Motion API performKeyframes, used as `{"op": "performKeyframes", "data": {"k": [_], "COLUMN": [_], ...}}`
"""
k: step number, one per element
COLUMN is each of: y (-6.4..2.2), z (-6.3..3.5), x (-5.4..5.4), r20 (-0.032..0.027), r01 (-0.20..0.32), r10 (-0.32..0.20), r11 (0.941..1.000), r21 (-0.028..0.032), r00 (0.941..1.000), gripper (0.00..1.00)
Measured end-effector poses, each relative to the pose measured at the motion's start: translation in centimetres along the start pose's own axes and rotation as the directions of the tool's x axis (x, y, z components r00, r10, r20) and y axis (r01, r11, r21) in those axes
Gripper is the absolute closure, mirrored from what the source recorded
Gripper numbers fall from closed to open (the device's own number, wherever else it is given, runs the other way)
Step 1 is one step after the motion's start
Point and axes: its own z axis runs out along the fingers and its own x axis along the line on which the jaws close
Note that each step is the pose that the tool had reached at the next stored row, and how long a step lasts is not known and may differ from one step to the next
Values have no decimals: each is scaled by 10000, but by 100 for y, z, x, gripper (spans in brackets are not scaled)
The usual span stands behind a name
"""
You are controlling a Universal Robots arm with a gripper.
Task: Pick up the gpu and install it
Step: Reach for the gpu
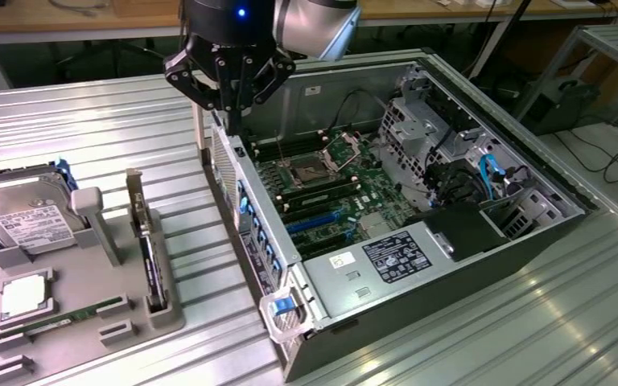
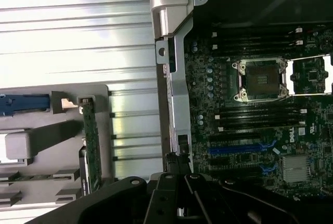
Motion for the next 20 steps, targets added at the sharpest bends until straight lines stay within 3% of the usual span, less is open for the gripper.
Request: {"op": "performKeyframes", "data": {"k": [20], "y": [-62], "z": [-5], "x": [120], "r20": [-1], "r01": [24], "r10": [-24], "r11": [10000], "r21": [-1], "r00": [10000], "gripper": [89]}}
